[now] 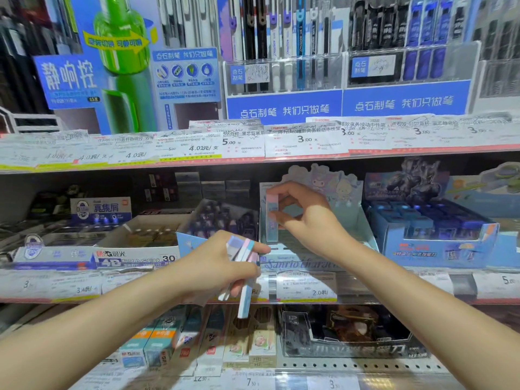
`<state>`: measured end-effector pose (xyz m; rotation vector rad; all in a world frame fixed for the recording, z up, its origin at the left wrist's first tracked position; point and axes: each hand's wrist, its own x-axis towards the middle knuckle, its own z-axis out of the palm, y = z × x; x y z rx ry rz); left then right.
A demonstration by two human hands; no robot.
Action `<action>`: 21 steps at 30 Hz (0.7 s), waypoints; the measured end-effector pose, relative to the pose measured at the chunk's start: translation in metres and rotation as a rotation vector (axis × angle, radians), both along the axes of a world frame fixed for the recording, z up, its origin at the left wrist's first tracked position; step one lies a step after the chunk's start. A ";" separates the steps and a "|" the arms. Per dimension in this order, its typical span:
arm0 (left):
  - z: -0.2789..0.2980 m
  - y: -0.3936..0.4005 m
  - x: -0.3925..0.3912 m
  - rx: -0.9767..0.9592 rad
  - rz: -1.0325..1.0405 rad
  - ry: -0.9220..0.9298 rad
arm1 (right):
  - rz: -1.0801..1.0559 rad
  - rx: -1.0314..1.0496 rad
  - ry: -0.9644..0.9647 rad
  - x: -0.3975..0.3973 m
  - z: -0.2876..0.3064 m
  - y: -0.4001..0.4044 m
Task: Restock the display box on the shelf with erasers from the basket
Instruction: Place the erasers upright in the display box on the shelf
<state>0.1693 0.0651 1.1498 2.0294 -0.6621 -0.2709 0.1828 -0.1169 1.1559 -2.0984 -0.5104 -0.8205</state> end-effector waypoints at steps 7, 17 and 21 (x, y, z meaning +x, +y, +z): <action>0.005 0.003 0.008 0.152 -0.057 -0.045 | 0.013 -0.042 -0.037 0.003 -0.005 -0.002; 0.008 0.006 0.017 0.251 -0.073 -0.049 | 0.026 -0.062 0.021 0.004 -0.008 -0.005; 0.008 0.006 0.017 0.302 -0.078 -0.046 | 0.035 -0.016 0.028 0.003 -0.006 -0.003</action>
